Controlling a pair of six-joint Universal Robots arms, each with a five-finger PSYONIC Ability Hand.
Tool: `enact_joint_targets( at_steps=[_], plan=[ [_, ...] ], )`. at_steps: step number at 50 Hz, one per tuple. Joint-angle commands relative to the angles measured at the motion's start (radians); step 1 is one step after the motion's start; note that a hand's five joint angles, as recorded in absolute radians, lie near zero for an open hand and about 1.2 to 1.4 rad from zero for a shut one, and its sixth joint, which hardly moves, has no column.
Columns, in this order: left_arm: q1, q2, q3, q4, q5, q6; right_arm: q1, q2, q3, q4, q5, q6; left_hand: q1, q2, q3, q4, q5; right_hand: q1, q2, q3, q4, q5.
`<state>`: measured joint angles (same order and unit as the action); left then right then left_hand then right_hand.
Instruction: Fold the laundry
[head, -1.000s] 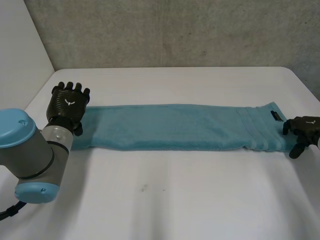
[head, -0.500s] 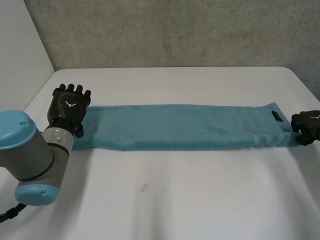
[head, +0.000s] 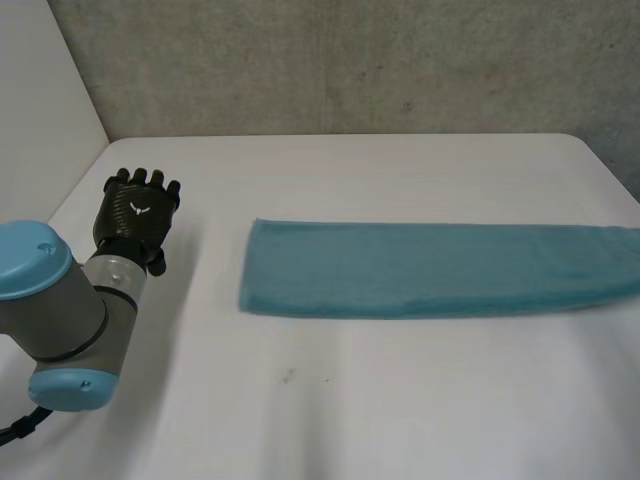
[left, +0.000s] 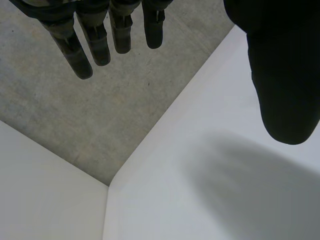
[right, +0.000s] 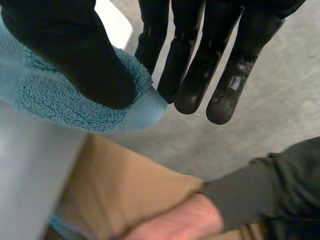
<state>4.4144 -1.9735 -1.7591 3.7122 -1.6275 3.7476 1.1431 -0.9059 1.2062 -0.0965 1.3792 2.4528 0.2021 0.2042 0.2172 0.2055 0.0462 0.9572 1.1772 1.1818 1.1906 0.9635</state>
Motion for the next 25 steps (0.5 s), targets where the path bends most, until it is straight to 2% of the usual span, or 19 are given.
enact_joint_targets(
  at_steps=[1, 2, 4, 5, 7, 8, 10, 11, 12, 13, 15, 16, 18, 19, 20, 21, 23, 25],
  plan=[
    [-0.003, 0.009, 0.000, 0.000, -0.002, 0.000, 0.119, -0.051, -0.017, 0.000, -0.006, 0.043, -0.018, -0.020, -0.033, -0.021, -0.037, 0.439, 0.219, 0.214, 0.206, 0.258],
    [-0.003, 0.015, 0.000, 0.000, -0.002, 0.000, 0.119, -0.051, -0.017, 0.000, -0.006, 0.043, -0.018, -0.020, -0.033, -0.021, -0.037, 0.439, 0.219, 0.214, 0.206, 0.258],
    [-0.003, 0.019, 0.000, 0.000, -0.002, 0.000, 0.249, -0.086, -0.020, -0.011, -0.012, 0.080, -0.018, -0.020, -0.033, -0.021, -0.037, 0.439, 0.219, 0.214, 0.206, 0.258],
    [-0.004, 0.022, -0.002, 0.000, -0.003, 0.000, 0.250, -0.087, -0.020, -0.011, -0.012, 0.080, -0.018, -0.020, -0.033, -0.021, -0.037, 0.439, 0.219, 0.214, 0.206, 0.258],
    [-0.003, 0.025, -0.007, 0.000, -0.003, 0.000, 0.381, -0.096, -0.042, -0.014, -0.012, 0.101, -0.018, -0.020, -0.033, -0.021, -0.037, 0.439, 0.219, 0.214, 0.206, 0.258],
    [-0.003, 0.028, -0.008, 0.000, -0.003, 0.000, 0.382, -0.096, -0.042, -0.014, -0.012, 0.101, -0.018, -0.020, -0.033, -0.021, -0.037, 0.439, 0.219, 0.214, 0.206, 0.258],
    [-0.001, 0.031, -0.010, 0.000, -0.005, 0.000, 0.540, -0.094, -0.082, -0.023, -0.014, 0.104, -0.018, -0.020, -0.033, -0.021, -0.037, 0.439, 0.219, 0.214, 0.206, 0.258],
    [-0.001, 0.036, -0.010, 0.000, -0.005, 0.000, 0.541, -0.094, -0.082, -0.023, -0.014, 0.104, -0.018, -0.020, -0.033, -0.021, -0.037, 0.439, 0.219, 0.214, 0.206, 0.258],
    [-0.001, 0.036, -0.010, 0.000, -0.005, 0.000, 0.619, -0.093, -0.099, -0.032, -0.015, 0.104, -0.018, -0.020, -0.033, -0.021, -0.037, 0.439, 0.219, 0.214, 0.206, 0.258],
    [0.000, 0.039, -0.010, 0.000, -0.005, 0.000, 0.619, -0.093, -0.099, -0.032, -0.015, 0.104, -0.018, -0.020, -0.033, -0.021, -0.037, 0.439, 0.219, 0.214, 0.206, 0.258],
    [0.000, 0.042, -0.013, 0.000, -0.005, 0.000, 0.771, -0.076, -0.125, -0.069, -0.023, 0.101, -0.018, -0.020, -0.033, -0.021, -0.037, 0.439, 0.219, 0.214, 0.206, 0.258],
    [0.000, 0.044, -0.016, 0.000, -0.005, 0.000, 0.771, -0.076, -0.125, -0.069, -0.023, 0.101, -0.018, -0.020, -0.033, -0.021, -0.037, 0.439, 0.219, 0.214, 0.206, 0.258],
    [0.000, 0.047, -0.019, 0.000, -0.005, 0.000, 0.907, -0.016, -0.135, -0.121, -0.063, 0.094, -0.018, -0.020, -0.033, -0.021, -0.037, 0.439, 0.219, 0.214, 0.206, 0.258],
    [0.000, 0.054, -0.022, 0.000, -0.005, 0.000, 0.908, -0.016, -0.135, -0.121, -0.063, 0.094, -0.018, -0.020, -0.033, -0.021, -0.037, 0.439, 0.219, 0.214, 0.206, 0.258],
    [0.000, 0.055, -0.022, 0.000, -0.005, 0.000, 0.972, 0.017, -0.142, -0.147, -0.092, 0.097, -0.018, -0.020, -0.033, -0.021, -0.037, 0.439, 0.219, 0.214, 0.206, 0.258],
    [-0.001, 0.059, -0.026, 0.000, -0.005, 0.000, 0.972, 0.018, -0.142, -0.147, -0.092, 0.097, -0.018, -0.020, -0.033, -0.021, -0.037, 0.439, 0.219, 0.214, 0.206, 0.258],
    [-0.001, 0.061, -0.030, 0.000, -0.005, 0.000, 1.070, 0.074, -0.149, -0.190, -0.144, 0.098, -0.018, -0.020, -0.033, -0.021, -0.037, 0.439, 0.219, 0.214, 0.206, 0.258],
    [-0.001, 0.061, -0.033, 0.000, -0.003, 0.000, 1.107, 0.103, -0.152, -0.206, -0.161, 0.100, -0.018, -0.020, -0.033, -0.021, -0.037, 0.439, 0.219, 0.214, 0.206, 0.258]
  ],
)
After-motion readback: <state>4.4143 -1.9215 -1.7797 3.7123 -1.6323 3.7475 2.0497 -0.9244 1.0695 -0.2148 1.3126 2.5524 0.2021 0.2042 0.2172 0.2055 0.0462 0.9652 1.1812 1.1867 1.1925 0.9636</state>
